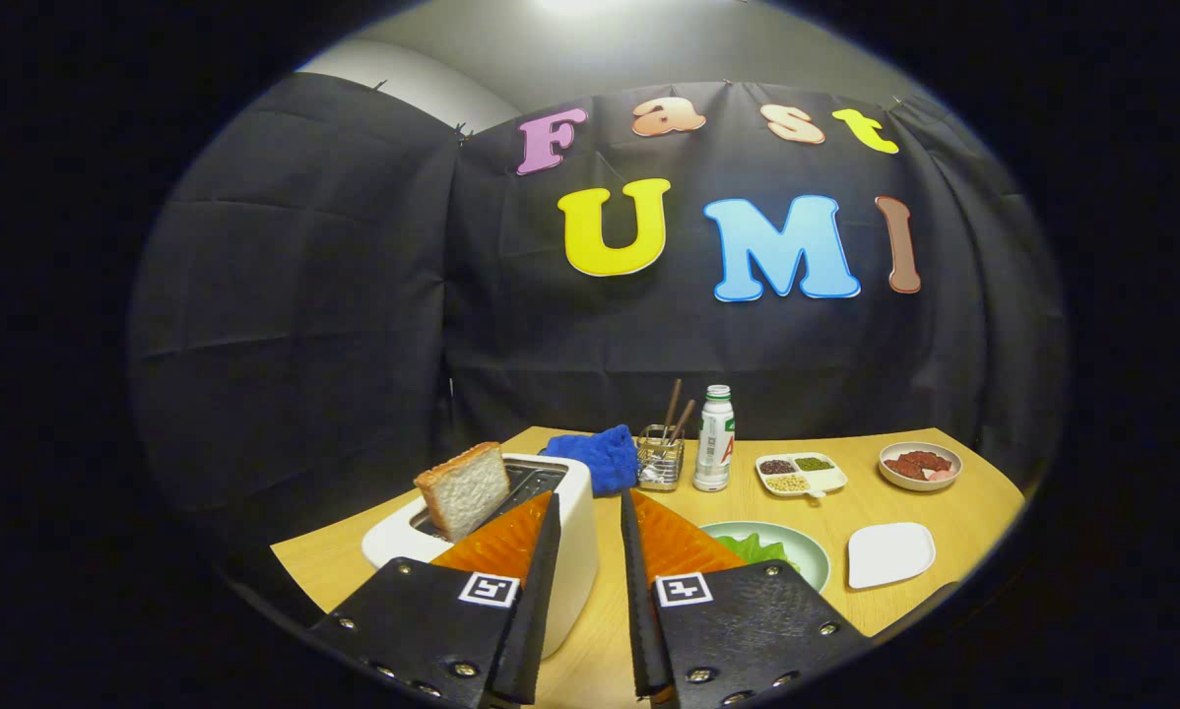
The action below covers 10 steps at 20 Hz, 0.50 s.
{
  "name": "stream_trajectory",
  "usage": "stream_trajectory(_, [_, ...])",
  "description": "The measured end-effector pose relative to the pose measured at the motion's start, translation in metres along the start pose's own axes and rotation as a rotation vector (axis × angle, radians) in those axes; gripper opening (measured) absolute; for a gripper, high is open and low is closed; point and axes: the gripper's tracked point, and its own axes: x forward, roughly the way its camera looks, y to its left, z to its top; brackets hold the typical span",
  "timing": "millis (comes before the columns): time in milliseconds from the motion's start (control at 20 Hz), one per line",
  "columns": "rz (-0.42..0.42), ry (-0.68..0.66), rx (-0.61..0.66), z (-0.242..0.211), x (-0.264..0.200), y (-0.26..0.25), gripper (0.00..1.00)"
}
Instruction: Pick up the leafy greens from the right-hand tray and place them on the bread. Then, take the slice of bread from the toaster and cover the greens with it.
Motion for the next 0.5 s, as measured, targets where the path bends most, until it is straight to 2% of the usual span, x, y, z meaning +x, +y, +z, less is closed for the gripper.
stream_trajectory(200, [0.072, 0.013, -0.006, -0.003, 0.003, 0.043, 0.36])
stream_trajectory(500, [0.080, -0.026, -0.077, -0.005, 0.011, 0.088, 0.36])
